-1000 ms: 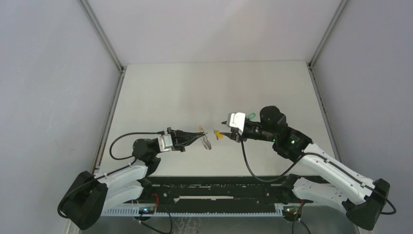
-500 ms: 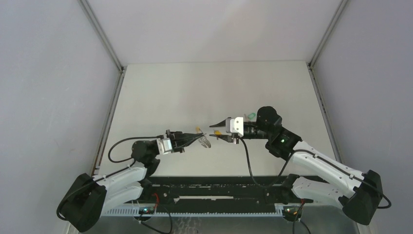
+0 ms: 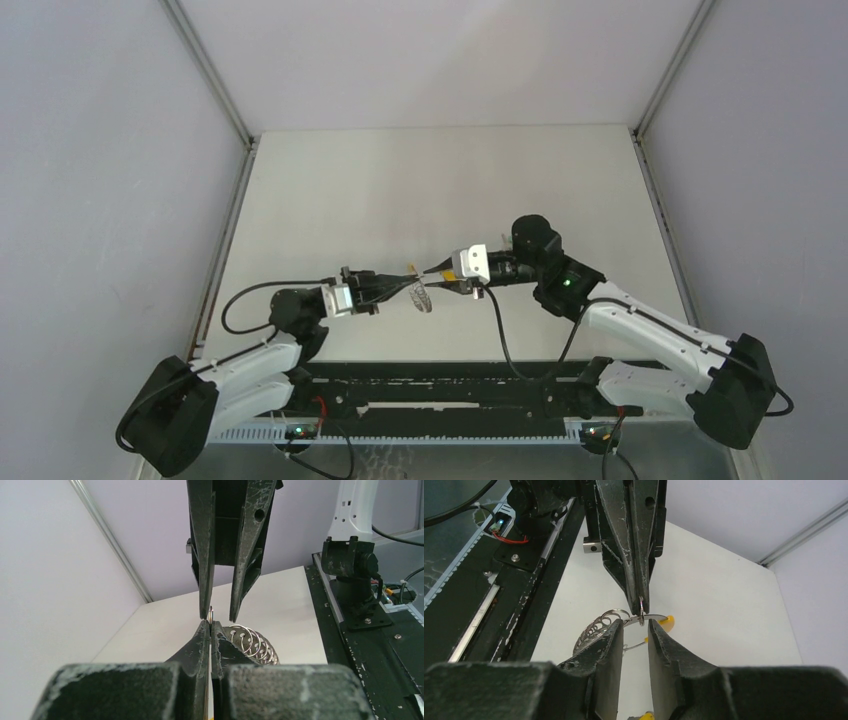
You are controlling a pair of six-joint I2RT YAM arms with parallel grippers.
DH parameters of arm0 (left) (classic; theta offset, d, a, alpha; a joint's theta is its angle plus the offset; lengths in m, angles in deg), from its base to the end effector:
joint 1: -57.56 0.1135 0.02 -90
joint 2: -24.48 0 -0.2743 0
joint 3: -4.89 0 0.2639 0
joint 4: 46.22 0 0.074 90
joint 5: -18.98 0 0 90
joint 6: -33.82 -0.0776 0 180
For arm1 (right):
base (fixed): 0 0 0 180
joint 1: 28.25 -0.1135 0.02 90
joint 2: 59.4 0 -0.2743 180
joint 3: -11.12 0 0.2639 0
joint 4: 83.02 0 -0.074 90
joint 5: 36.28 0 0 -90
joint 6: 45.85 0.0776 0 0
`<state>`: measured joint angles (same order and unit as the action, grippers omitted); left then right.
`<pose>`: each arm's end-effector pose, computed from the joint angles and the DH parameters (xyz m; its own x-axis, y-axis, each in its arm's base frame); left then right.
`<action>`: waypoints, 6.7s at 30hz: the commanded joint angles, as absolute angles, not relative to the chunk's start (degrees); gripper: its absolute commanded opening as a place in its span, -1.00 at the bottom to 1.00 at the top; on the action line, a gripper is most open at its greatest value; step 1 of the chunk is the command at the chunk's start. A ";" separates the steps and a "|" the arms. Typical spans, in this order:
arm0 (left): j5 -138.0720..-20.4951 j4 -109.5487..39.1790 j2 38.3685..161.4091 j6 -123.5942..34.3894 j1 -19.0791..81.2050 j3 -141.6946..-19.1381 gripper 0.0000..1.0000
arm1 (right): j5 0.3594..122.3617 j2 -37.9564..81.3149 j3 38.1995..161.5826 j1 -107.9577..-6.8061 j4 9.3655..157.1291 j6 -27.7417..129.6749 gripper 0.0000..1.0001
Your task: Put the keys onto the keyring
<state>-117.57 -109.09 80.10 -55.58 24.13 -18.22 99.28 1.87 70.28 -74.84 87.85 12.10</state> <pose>0.1338 -0.1559 0.2624 0.4123 -0.2808 -0.8667 0.9060 0.2259 0.3579 0.1506 0.2398 0.3193 0.4118 -0.1054 -0.9052 -0.9101 -0.0985 -0.4025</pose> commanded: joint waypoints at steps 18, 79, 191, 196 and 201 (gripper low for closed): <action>-118.23 -116.49 78.96 -54.12 22.76 -20.02 -1.00 | 102.58 3.97 75.24 -75.01 86.99 10.21 -0.84; -114.17 -92.23 74.07 -65.75 21.44 -22.56 -0.70 | 72.38 10.50 93.02 -87.82 55.81 -0.40 -1.00; -83.34 -102.69 75.46 -67.70 23.15 -10.93 -1.00 | 53.31 44.71 83.82 -73.52 83.29 38.38 -0.61; -83.53 -102.82 75.62 -67.62 23.20 -10.97 -1.00 | 53.28 45.01 83.86 -73.43 83.29 38.24 -0.64; -83.69 -103.51 76.12 -67.52 23.18 -10.89 -0.99 | 53.55 44.70 83.85 -73.30 82.20 38.02 -0.80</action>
